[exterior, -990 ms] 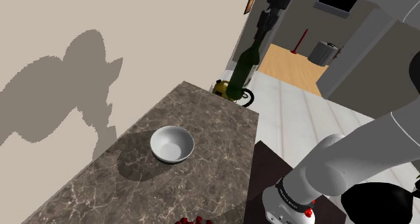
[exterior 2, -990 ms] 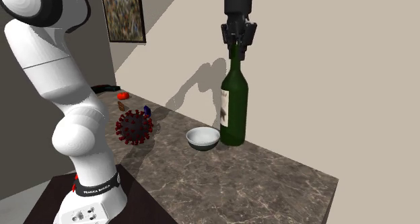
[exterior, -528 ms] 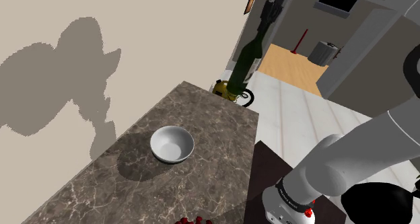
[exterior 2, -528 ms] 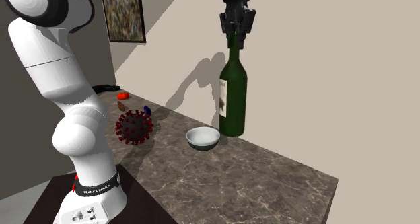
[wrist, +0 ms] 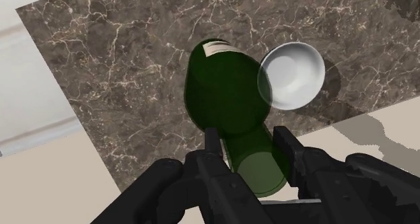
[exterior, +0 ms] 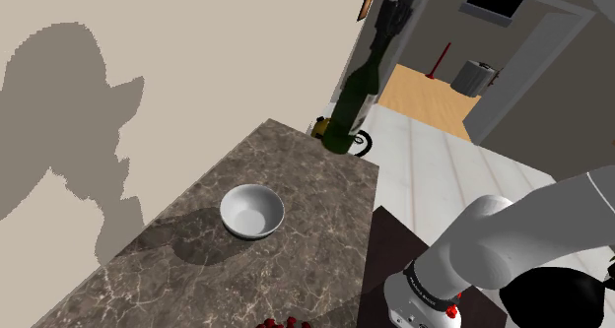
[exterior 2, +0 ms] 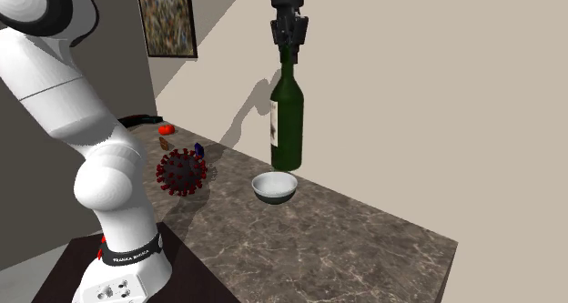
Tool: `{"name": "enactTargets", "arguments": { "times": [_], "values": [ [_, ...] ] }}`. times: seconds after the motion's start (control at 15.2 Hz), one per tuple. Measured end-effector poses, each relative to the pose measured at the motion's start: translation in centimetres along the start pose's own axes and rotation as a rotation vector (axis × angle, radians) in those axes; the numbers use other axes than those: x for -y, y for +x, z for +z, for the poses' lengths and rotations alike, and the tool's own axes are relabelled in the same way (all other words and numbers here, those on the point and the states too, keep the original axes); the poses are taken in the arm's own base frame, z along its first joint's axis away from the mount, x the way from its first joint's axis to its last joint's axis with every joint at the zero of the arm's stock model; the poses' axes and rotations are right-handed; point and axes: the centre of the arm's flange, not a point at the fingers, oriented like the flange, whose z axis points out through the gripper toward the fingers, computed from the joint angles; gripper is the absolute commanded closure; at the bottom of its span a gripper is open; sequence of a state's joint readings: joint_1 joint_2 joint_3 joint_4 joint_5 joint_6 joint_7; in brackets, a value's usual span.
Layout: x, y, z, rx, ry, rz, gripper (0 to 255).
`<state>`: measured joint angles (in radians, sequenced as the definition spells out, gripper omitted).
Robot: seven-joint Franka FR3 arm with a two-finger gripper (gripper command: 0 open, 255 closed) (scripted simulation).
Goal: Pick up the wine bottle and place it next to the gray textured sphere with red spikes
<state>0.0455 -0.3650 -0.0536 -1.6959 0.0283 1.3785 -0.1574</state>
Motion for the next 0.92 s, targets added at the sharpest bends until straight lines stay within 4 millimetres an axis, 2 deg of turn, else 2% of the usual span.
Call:
{"name": "enactTargets", "arguments": {
  "times": [0.33, 0.53, 0.92],
  "values": [
    [7.0, -1.2, 0.2, 0.0, 0.0, -0.001, 255],
    [10.5, -2.7, 0.4, 0.0, -0.001, 0.001, 255],
    [18.3, -4.0, 0.7, 0.0, -0.001, 0.0, 255]
  ]
}}
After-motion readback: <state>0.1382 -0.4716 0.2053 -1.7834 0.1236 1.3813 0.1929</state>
